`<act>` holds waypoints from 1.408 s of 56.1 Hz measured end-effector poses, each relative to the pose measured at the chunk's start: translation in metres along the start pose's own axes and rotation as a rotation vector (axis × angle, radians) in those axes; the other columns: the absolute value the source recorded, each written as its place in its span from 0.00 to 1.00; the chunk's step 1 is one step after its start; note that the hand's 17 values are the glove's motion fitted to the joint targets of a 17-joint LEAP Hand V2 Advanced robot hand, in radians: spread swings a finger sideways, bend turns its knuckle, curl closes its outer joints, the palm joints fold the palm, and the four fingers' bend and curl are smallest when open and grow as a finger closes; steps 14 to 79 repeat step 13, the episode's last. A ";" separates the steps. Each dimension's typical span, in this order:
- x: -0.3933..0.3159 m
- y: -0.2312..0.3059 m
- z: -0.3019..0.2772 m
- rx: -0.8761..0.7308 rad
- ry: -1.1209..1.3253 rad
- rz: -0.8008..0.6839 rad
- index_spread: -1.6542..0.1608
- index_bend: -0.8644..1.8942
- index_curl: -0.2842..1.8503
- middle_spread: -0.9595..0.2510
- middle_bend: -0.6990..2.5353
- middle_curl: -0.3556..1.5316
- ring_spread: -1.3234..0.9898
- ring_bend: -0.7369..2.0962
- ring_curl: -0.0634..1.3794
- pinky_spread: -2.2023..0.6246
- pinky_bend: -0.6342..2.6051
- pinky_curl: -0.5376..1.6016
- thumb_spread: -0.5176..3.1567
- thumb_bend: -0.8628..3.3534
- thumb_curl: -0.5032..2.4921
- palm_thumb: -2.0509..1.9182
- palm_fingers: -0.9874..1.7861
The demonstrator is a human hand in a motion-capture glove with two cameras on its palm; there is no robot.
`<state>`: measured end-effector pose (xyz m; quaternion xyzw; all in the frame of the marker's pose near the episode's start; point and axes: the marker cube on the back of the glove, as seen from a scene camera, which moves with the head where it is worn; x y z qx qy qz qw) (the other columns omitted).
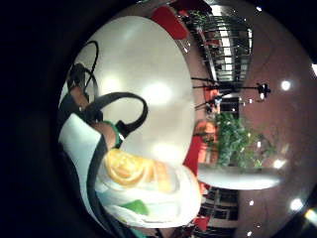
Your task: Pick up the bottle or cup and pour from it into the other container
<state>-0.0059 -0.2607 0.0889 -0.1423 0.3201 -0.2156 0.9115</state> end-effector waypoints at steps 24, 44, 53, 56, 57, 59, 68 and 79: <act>0.020 0.002 0.000 0.085 -0.078 0.168 0.75 0.35 0.24 0.59 0.32 0.46 0.48 0.50 0.35 0.72 0.37 0.43 0.24 0.20 0.40 0.75 0.77; 0.020 0.002 0.000 0.085 -0.078 0.168 0.75 0.35 0.24 0.59 0.32 0.46 0.48 0.50 0.35 0.72 0.37 0.43 0.24 0.20 0.40 0.75 0.77; 0.020 0.002 0.000 0.085 -0.078 0.168 0.75 0.35 0.24 0.59 0.32 0.46 0.48 0.50 0.35 0.72 0.37 0.43 0.24 0.20 0.40 0.75 0.77; 0.020 0.002 0.000 0.085 -0.078 0.168 0.75 0.35 0.24 0.59 0.32 0.46 0.48 0.50 0.35 0.72 0.37 0.43 0.24 0.20 0.40 0.75 0.77; 0.020 0.002 0.000 0.085 -0.078 0.168 0.75 0.35 0.24 0.59 0.32 0.46 0.48 0.50 0.35 0.72 0.37 0.43 0.24 0.20 0.40 0.75 0.77; 0.020 0.002 0.000 0.085 -0.078 0.168 0.75 0.35 0.24 0.59 0.32 0.46 0.48 0.50 0.35 0.72 0.37 0.43 0.24 0.20 0.40 0.75 0.77; 0.020 0.002 0.000 0.085 -0.078 0.168 0.75 0.35 0.24 0.59 0.32 0.46 0.48 0.50 0.35 0.72 0.37 0.43 0.24 0.20 0.40 0.75 0.77; 0.020 0.002 0.000 0.085 -0.078 0.168 0.75 0.35 0.24 0.59 0.32 0.46 0.48 0.50 0.35 0.72 0.37 0.43 0.24 0.20 0.40 0.75 0.77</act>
